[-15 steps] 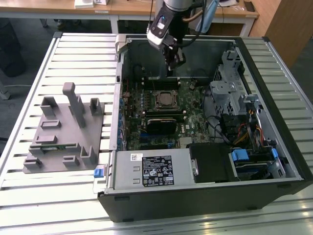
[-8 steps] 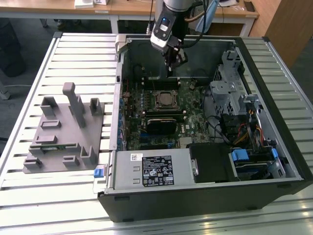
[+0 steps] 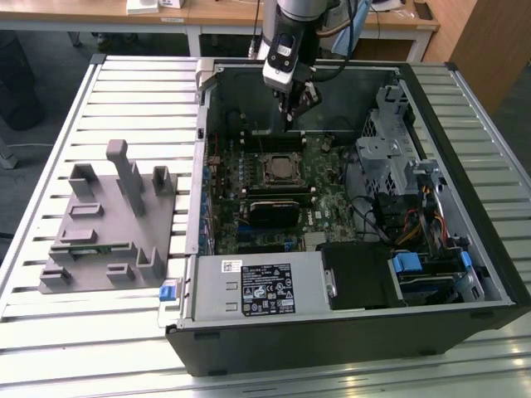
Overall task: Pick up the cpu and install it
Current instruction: 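Install the first cpu locking lever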
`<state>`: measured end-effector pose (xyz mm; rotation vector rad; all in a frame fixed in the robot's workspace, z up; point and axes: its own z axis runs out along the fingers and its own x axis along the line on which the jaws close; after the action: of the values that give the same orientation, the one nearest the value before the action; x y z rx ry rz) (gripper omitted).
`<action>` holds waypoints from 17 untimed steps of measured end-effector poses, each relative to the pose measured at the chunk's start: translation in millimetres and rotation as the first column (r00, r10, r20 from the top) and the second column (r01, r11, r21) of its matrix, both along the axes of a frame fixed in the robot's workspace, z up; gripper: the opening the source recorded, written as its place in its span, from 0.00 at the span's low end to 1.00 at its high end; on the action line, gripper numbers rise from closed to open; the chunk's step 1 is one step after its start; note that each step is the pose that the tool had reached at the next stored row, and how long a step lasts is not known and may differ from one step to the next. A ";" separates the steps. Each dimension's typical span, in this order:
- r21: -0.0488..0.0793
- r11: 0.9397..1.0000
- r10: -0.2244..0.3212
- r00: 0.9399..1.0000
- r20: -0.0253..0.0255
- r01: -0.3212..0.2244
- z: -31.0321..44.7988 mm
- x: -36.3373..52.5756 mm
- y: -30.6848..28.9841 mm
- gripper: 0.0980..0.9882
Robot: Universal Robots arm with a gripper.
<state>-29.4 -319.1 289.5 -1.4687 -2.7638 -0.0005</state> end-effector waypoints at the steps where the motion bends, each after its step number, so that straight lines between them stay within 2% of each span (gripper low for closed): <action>1: 0.000 1.000 0.018 1.000 0.000 -0.018 -0.1 0.0 0.0 0.01; 5: 0.000 0.996 0.092 0.996 0.000 -0.092 -0.6 0.0 0.0 0.01; 9: 0.000 0.987 0.163 0.987 0.000 -0.163 -1.1 0.0 0.0 0.01; 13: 0.000 0.972 0.235 0.972 0.000 -0.235 -1.5 0.0 0.0 0.01; 17: 0.000 0.952 0.305 0.952 0.000 -0.305 -2.0 0.0 0.0 0.01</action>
<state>-29.4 -319.1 287.6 -1.0250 -2.9574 0.0023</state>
